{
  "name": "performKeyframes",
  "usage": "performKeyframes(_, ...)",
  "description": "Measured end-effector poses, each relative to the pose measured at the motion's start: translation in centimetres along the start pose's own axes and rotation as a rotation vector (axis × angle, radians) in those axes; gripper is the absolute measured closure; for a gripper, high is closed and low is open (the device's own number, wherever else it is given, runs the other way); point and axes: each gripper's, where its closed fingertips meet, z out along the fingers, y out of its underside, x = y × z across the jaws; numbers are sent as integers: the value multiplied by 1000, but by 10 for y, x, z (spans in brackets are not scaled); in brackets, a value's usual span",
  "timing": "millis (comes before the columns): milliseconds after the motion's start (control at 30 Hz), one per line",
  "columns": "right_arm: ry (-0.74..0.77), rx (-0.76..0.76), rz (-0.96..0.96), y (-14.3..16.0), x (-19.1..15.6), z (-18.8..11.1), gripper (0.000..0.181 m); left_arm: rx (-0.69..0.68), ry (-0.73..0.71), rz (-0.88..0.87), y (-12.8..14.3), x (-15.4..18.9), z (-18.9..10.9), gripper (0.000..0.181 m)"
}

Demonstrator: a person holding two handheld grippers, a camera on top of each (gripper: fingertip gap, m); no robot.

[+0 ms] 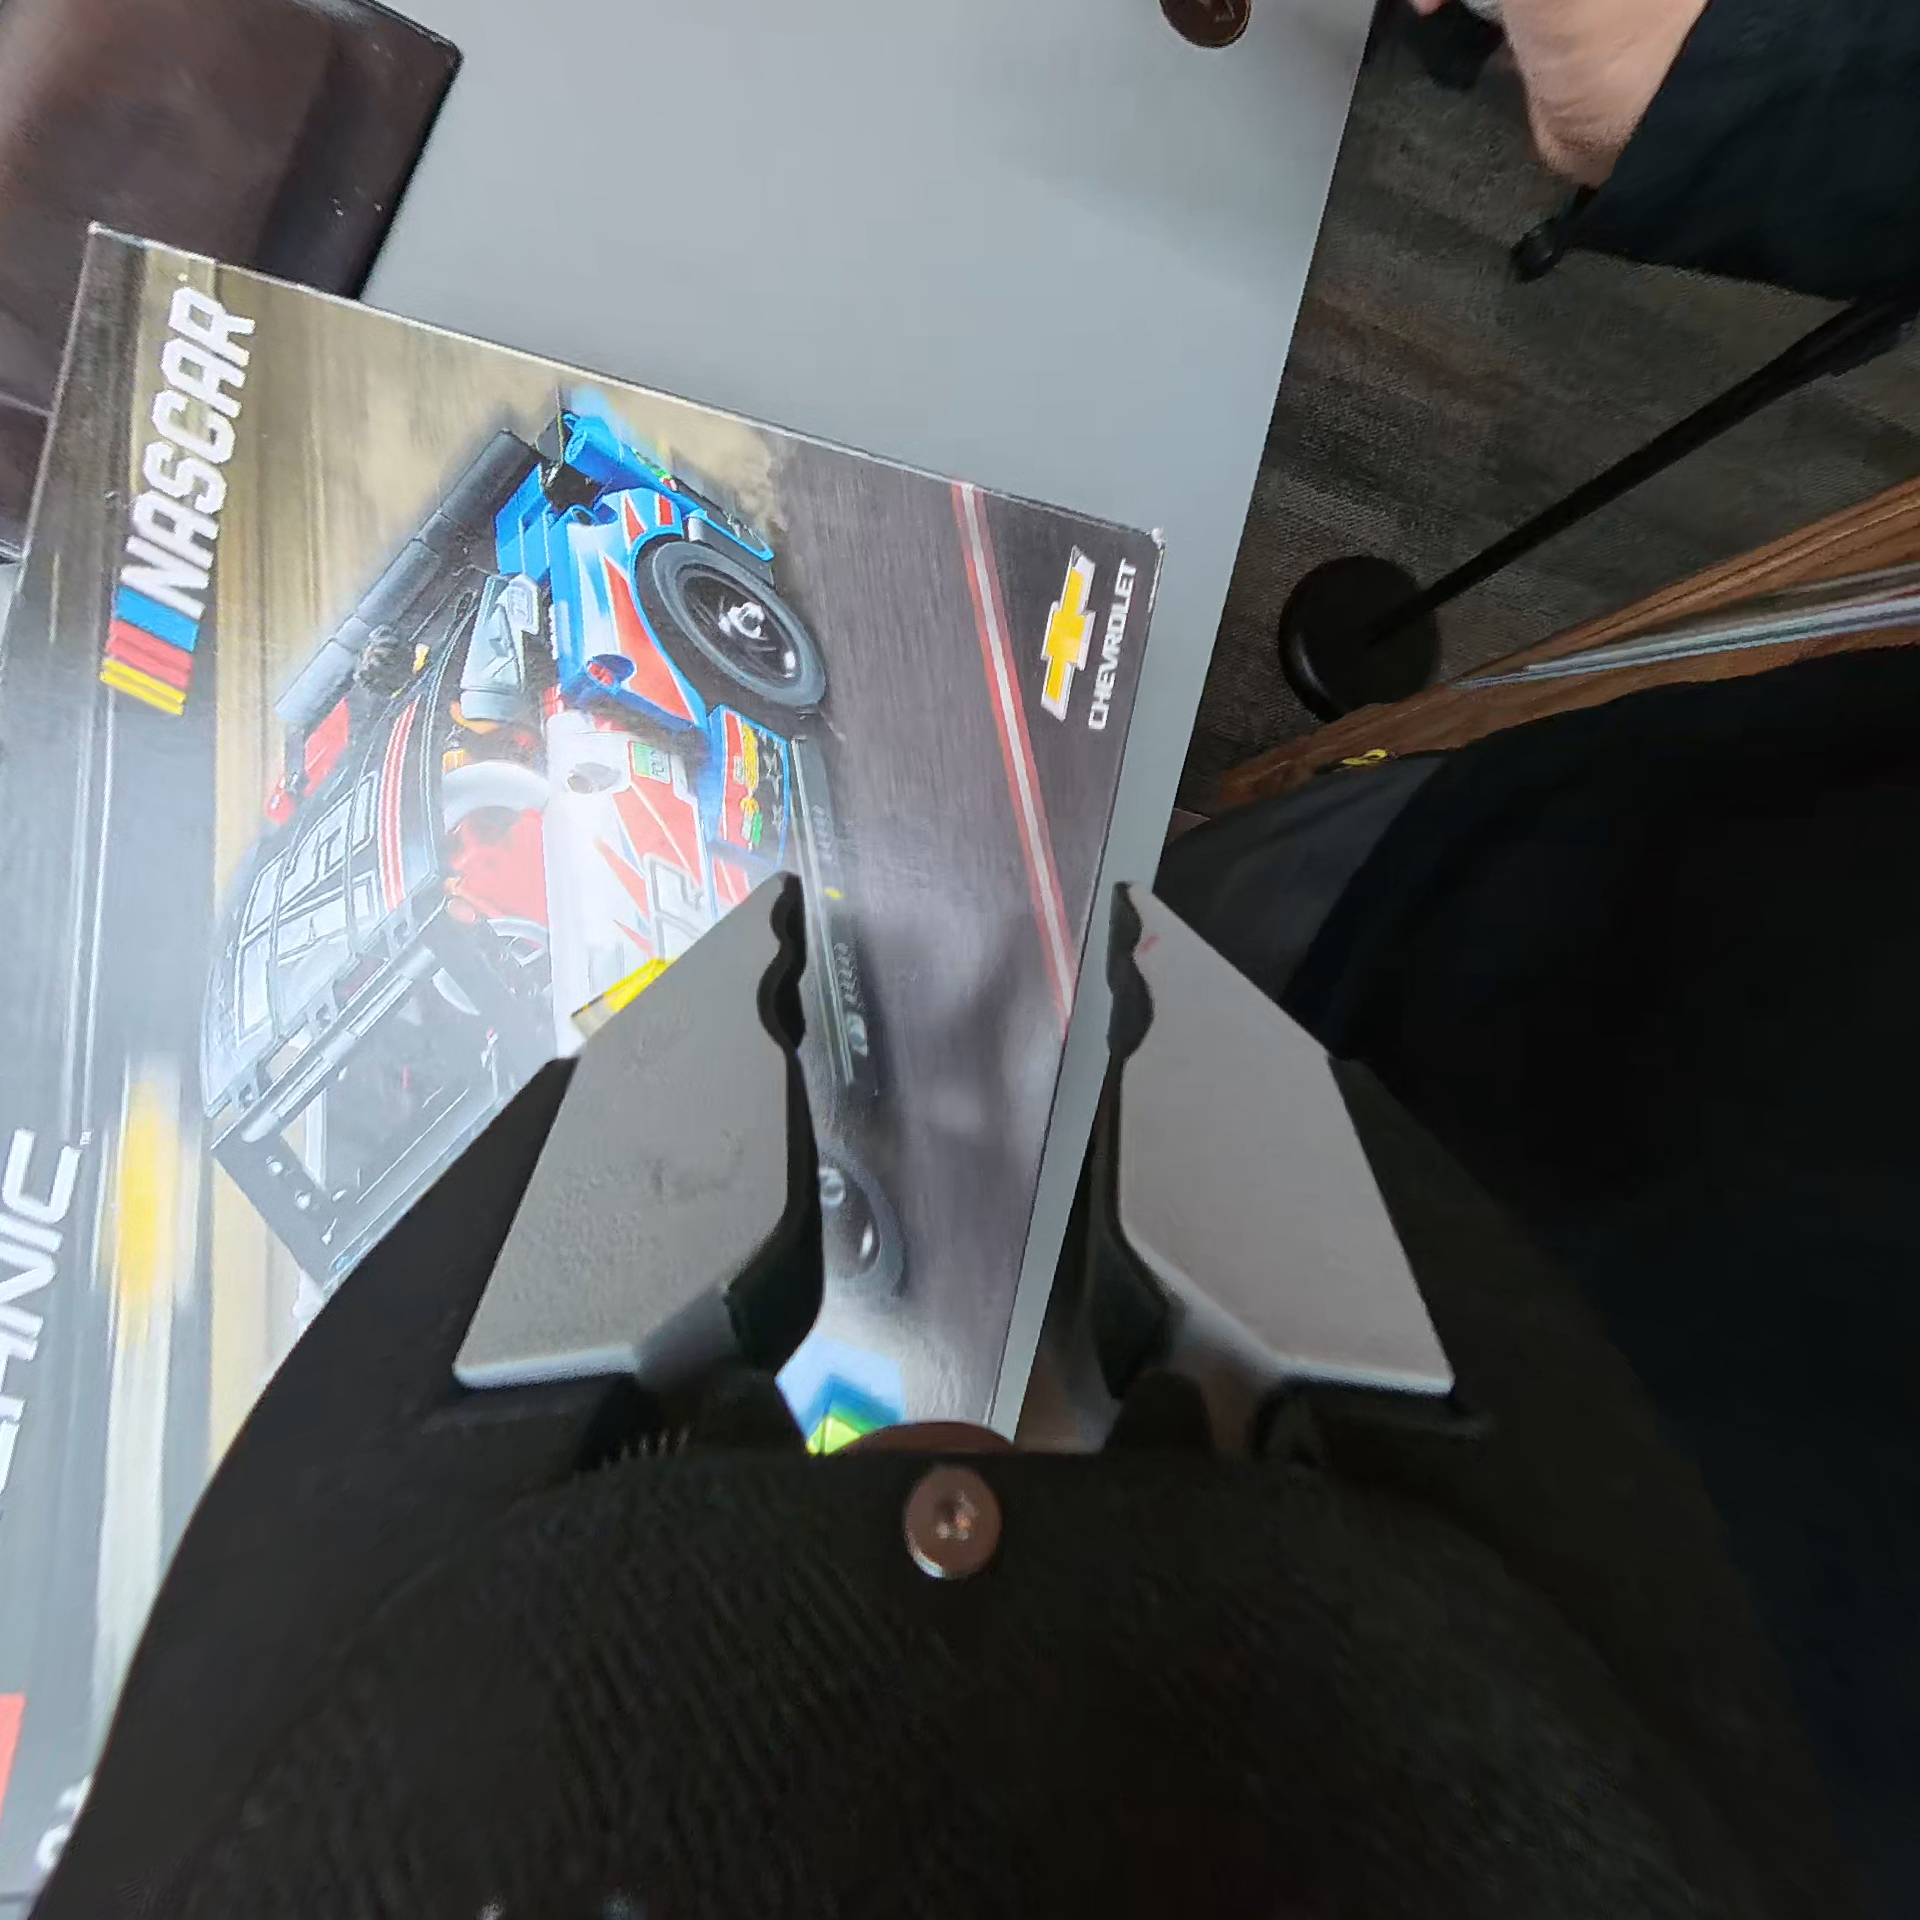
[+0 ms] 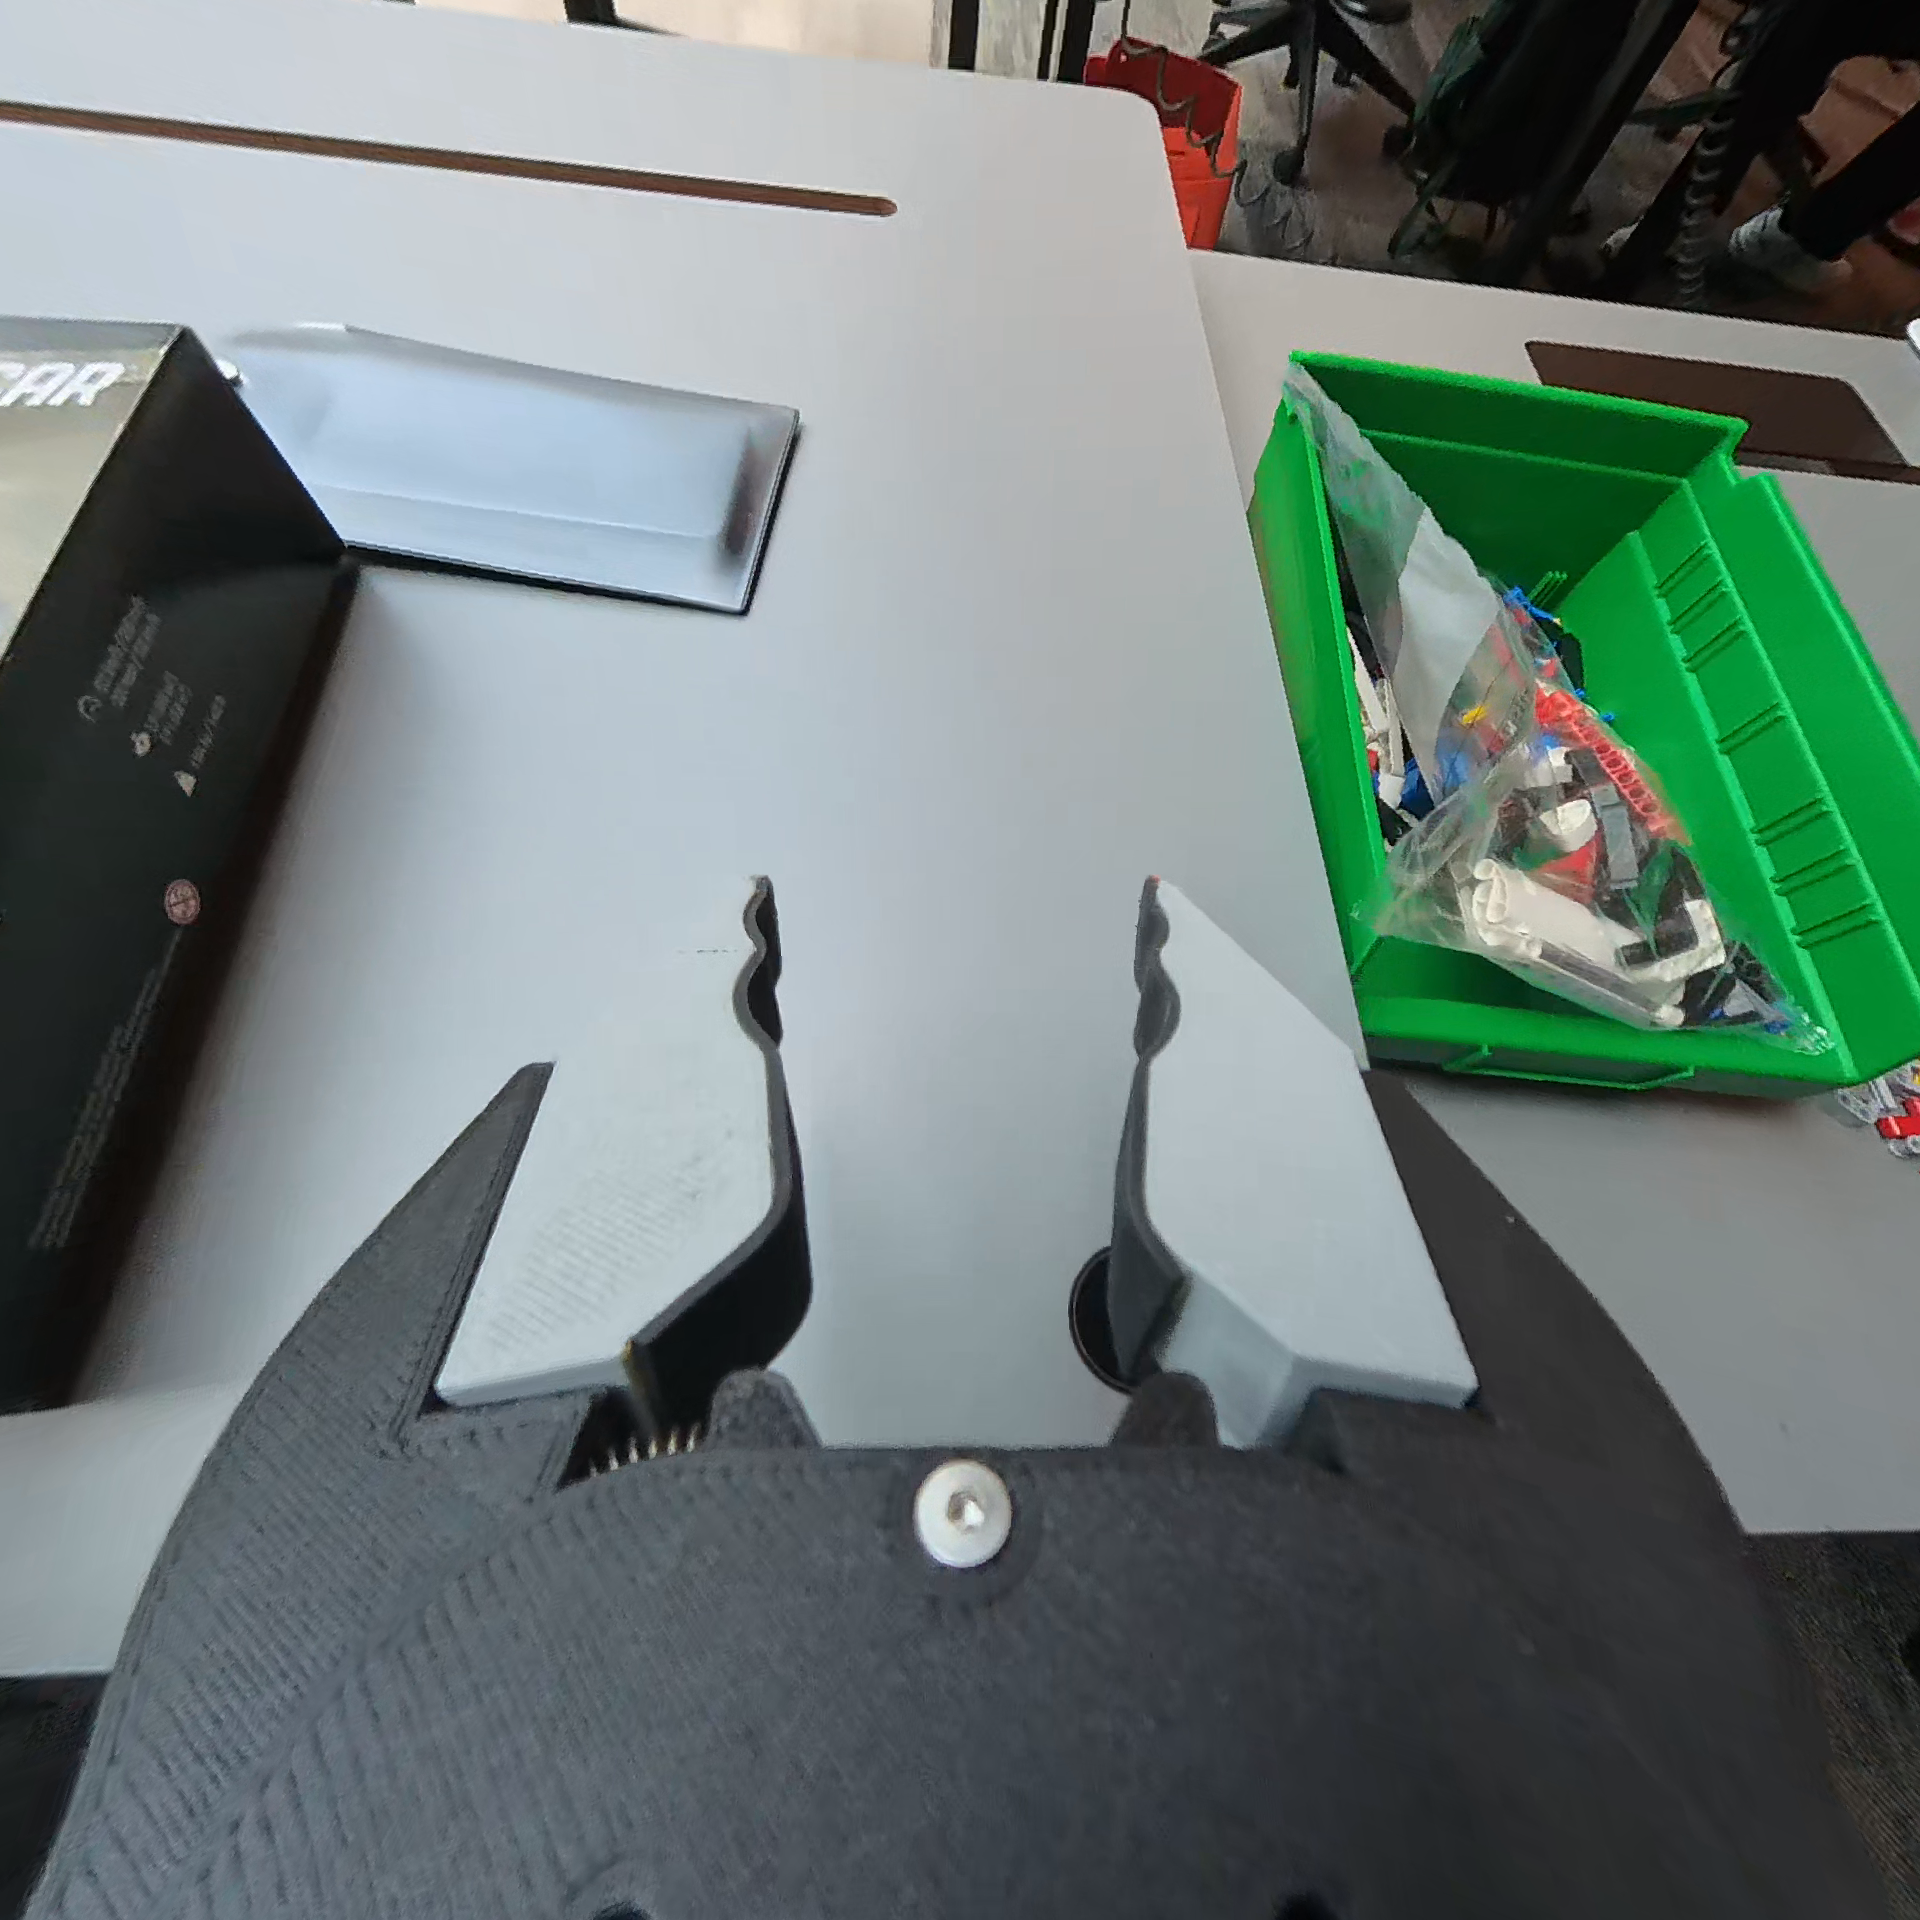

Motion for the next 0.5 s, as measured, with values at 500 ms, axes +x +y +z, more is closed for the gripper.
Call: performKeyframes(500,-1,-109,-96,-2,-106,-59,116,14,-174,-199,144,-102,-86,123)
